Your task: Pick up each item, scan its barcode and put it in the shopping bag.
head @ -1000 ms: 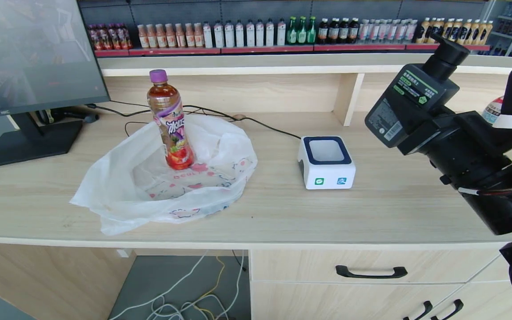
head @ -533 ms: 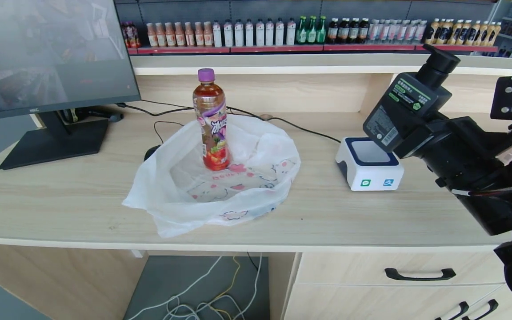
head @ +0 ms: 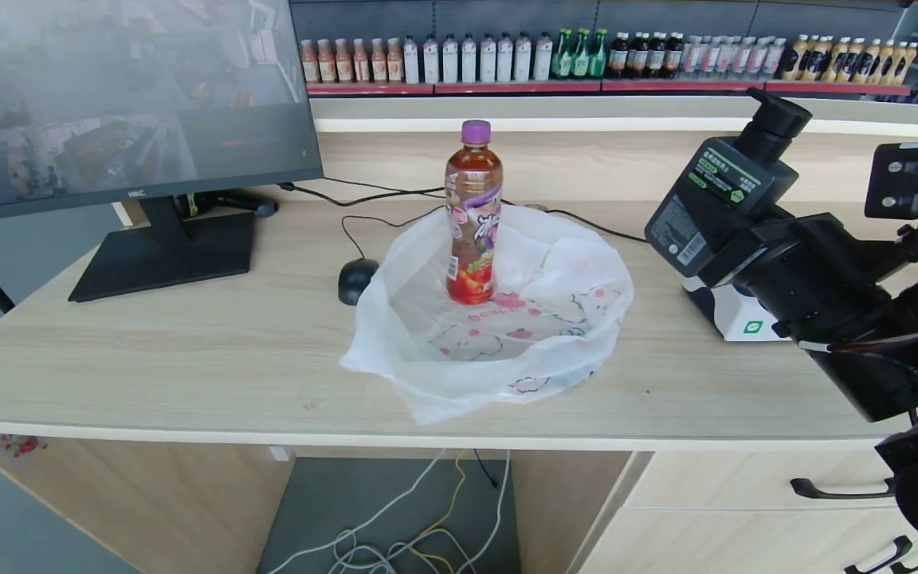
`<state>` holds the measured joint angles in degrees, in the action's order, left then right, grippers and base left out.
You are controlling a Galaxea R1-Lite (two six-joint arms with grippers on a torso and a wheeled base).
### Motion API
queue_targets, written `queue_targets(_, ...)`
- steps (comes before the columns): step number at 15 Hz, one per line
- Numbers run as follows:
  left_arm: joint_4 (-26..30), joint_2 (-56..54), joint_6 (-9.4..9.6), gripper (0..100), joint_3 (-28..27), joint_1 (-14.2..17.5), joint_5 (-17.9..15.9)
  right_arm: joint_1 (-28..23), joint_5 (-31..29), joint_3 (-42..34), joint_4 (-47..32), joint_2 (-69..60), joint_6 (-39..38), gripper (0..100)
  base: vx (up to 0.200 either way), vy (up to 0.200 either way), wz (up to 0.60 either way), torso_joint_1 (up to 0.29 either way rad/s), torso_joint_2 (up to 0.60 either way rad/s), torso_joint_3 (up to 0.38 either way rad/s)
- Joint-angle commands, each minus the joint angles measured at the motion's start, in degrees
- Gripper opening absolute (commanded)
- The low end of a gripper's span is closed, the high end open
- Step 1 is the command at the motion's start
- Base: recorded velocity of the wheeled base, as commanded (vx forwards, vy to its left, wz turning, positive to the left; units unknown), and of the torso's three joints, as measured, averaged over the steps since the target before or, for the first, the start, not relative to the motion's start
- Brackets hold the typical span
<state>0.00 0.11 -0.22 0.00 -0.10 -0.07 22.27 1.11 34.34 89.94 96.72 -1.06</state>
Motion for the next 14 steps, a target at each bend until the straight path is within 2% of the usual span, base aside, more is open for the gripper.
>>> queue_targets(1,0.0,-0.02,-0.04,100,0.0,0.01,-0.01,0.05,0.03,-0.15,0.06,0.57,0.01,0,0.0,0.2,0.0,0.002,0.0,0.007)
queue_targets(4,0.0,-0.02,0.04,100,0.0,0.01,0.07,0.23,0.65,-0.68,0.06,1.1,1.15,0,0.0,0.0,0.0,0.0,0.0,0.0)
queue_targets(6,0.0,-0.02,0.04,100,0.0,0.01,-0.01,0.23,3.9,0.11,0.06,1.72,2.99,0,0.0,0.0,0.0,0.0,0.0,0.0)
queue_targets(7,0.0,-0.02,0.04,100,0.0,0.01,-0.01,-0.48,8.29,2.92,0.06,3.56,5.72,0,0.0,0.0,0.0,0.0,0.0,0.0)
queue_targets(8,0.0,-0.02,0.04,100,0.0,0.01,-0.01,-0.12,9.35,4.42,0.06,5.76,6.6,0,0.0,0.0,0.0,0.0,0.0,0.0)
queue_targets(11,0.0,-0.02,0.04,100,0.0,0.01,-0.01,3.83,9.35,5.56,0.06,11.82,7.3,0,0.0,0.0,0.0,0.0,0.0,0.0)
queue_targets(14,0.0,-0.02,0.04,100,0.0,0.01,-0.01,3.22,9.26,10.57,-0.21,17.98,5.72,0,0.0,0.0,0.0,0.0,0.0,0.0)
